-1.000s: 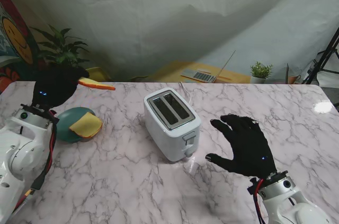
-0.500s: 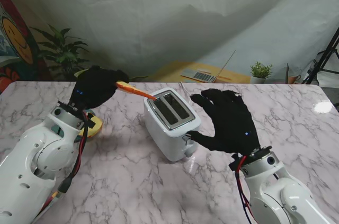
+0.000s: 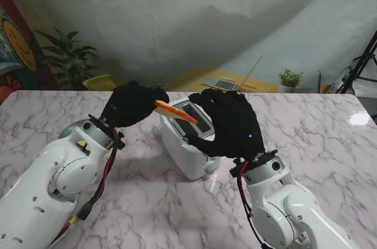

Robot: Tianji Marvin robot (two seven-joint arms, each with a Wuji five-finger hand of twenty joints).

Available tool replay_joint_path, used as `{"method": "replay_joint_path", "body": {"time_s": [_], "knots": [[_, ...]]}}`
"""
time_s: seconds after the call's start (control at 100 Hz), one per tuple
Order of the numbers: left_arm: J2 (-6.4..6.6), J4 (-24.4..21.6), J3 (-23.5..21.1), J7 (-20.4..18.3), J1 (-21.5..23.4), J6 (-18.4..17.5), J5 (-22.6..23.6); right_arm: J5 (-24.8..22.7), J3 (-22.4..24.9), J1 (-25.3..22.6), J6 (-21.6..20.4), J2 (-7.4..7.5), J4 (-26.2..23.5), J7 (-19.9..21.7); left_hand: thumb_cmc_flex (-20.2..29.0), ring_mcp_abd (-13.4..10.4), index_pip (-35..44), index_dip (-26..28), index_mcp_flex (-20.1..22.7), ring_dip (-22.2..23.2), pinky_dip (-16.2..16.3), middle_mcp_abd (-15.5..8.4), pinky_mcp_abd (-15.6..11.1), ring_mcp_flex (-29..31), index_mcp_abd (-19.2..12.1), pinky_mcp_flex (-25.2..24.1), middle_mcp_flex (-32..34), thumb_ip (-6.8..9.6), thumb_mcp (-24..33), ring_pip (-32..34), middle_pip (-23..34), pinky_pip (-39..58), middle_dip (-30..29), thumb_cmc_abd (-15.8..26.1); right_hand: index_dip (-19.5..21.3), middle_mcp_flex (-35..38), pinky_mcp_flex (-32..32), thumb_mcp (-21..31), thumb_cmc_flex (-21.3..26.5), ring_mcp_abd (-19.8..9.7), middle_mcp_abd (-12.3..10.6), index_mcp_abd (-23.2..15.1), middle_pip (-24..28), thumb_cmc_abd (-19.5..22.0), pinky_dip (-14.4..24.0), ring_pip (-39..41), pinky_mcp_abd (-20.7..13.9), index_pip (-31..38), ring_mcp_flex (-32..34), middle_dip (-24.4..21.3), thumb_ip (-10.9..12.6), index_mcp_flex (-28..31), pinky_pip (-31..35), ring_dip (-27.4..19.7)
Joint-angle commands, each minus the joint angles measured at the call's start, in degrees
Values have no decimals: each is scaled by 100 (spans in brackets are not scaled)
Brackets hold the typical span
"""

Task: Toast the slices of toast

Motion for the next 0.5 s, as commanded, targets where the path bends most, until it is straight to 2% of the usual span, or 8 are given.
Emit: {"method": "replay_joint_path", "body": {"time_s": [0.0, 0.13, 0.49], "knots": [[-26, -69, 97, -92, -39, 79, -30, -24, -78, 100, 59, -41, 48, 43, 373, 3, 495, 136, 354, -11, 91, 162, -3, 243, -227, 39, 566, -124, -339, 282, 510, 24, 19, 424, 102, 65, 68, 184, 46, 83, 48, 74, 128, -153, 97, 178, 81, 76, 109, 35, -165, 87, 85, 59], [-25, -73, 263, -257, -126, 170, -149, 2, -256, 281, 174, -38, 174, 160, 465, -33, 442, 96, 313, 10, 94, 127, -14, 270, -189, 65, 566, -88, -655, 299, 611, 31, -68, 497, 135, 162, 221, 236, 73, 103, 61, 88, 266, -233, 156, 275, 134, 145, 291, 96, -170, 143, 196, 103], [-47, 292, 911, -678, -678, 531, -683, 110, -365, 526, 387, -19, 555, 488, 466, -62, 420, 65, 330, 33, 119, 93, -19, 350, -166, 138, 606, -55, -814, 340, 710, 86, -147, 499, 245, 371, 379, 448, 171, 94, 15, 52, 471, -400, 272, 491, 180, 329, 519, 177, -166, 296, 392, 214]]}}
